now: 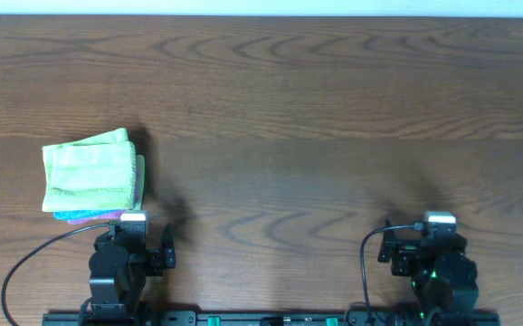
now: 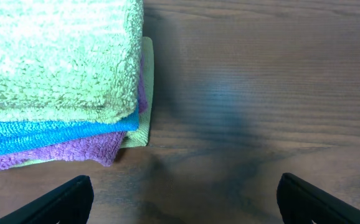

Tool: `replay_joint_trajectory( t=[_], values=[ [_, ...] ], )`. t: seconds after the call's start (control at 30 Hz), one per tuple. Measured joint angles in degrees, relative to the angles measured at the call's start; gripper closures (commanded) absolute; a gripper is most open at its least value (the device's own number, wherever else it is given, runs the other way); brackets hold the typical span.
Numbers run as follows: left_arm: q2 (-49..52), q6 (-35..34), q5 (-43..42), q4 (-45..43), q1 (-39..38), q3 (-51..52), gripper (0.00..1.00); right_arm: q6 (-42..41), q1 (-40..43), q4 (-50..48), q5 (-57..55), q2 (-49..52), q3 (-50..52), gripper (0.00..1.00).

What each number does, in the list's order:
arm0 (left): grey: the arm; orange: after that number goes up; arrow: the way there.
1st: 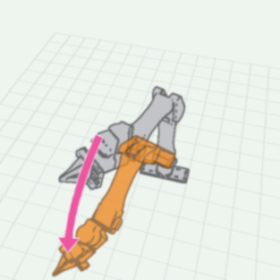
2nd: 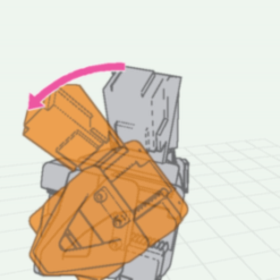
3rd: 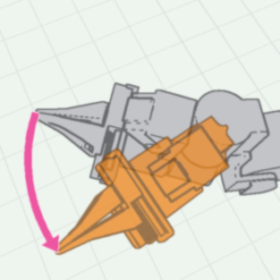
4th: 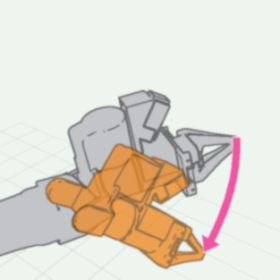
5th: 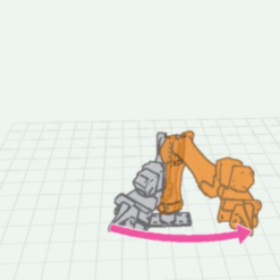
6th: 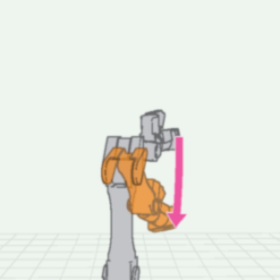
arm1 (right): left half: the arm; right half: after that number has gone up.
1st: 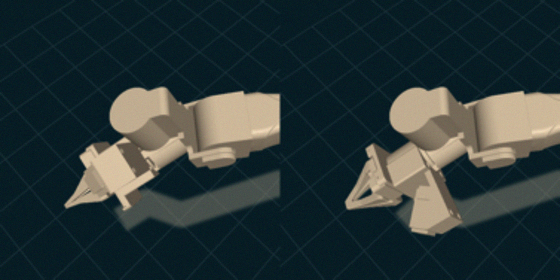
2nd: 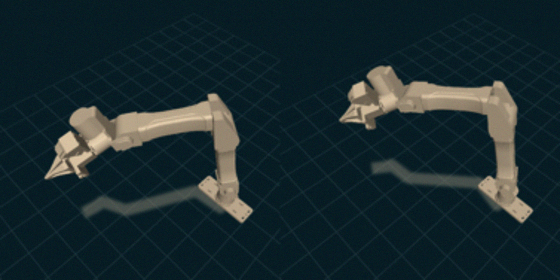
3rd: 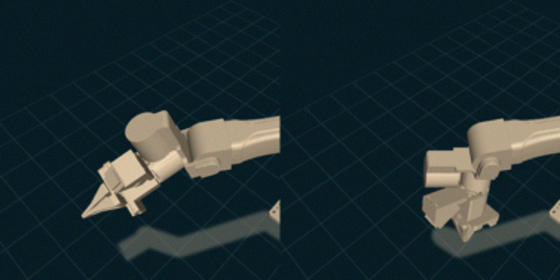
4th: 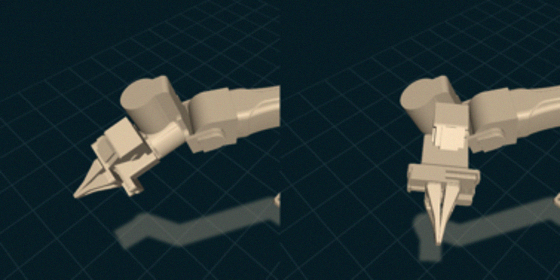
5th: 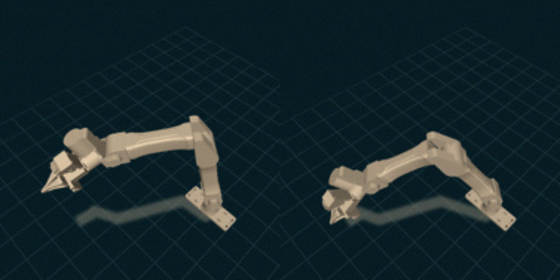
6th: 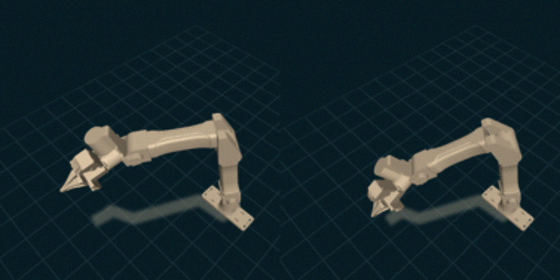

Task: Fold the cloth

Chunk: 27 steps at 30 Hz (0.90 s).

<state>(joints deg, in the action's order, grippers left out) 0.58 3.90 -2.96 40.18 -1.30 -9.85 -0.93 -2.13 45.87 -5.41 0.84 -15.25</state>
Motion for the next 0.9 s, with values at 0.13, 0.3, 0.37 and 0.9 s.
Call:
replay_joint_trajectory(
  t=[0.13, 0.3, 0.37, 0.9],
  values=[
    [0.0, 0.0, 0.0, 0.0, 0.0, 0.0, 0.05, 1.99, 1.09, -1.64, 3.58, 0.0, 2.93, 0.01],
    [0.0, 0.0, 0.0, 0.0, 0.0, 0.0, 0.05, 3.1, 1.29, -2.91, 5.95, -0.02, 5.14, 0.01],
    [0.0, 0.0, 0.0, 0.0, 0.0, 0.0, 0.05, 3.41, 1.49, -3.04, 6.14, 0.0, 5.14, 0.01],
    [0.0, 0.0, 0.0, 0.02, 0.0, 0.0, 0.05, 3.65, 1.9, -3.06, 5.66, 0.0, 5.14, 0.01]
  ],
)
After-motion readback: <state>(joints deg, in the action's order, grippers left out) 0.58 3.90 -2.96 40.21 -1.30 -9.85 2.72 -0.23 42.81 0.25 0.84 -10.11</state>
